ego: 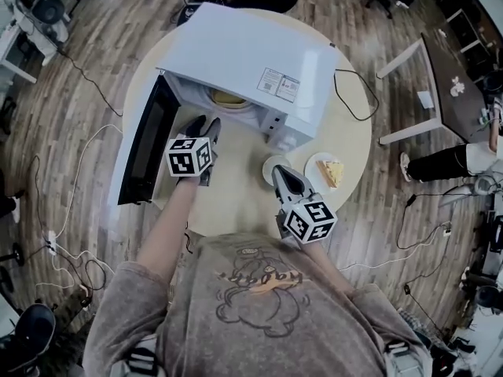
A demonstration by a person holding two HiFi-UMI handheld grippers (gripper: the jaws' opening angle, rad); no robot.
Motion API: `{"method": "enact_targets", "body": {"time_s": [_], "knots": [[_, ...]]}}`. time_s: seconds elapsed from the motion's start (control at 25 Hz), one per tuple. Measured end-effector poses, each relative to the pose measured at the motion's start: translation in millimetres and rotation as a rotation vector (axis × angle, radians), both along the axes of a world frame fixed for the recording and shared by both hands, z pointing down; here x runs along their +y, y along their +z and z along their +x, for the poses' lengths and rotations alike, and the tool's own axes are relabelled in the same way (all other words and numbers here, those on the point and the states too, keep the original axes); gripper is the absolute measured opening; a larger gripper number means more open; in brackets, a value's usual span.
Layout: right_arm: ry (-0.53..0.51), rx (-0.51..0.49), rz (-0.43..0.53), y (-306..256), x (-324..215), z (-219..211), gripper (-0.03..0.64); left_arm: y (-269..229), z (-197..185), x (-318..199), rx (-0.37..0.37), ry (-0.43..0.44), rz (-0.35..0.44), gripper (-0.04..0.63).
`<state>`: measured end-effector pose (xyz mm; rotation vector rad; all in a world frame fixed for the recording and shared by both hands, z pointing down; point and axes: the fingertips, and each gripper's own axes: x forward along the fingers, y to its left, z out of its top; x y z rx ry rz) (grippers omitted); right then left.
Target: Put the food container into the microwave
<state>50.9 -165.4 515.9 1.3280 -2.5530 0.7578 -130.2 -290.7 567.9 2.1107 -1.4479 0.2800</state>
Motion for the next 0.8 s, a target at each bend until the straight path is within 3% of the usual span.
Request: {"method": "enact_targets", "body": {"time_s": [0.8], "knots": [[-0.217,-0.034,0.043,-13,5,-28,0.0,-67,-19,120,0.071,-0.156,0.068,0.172]]}}
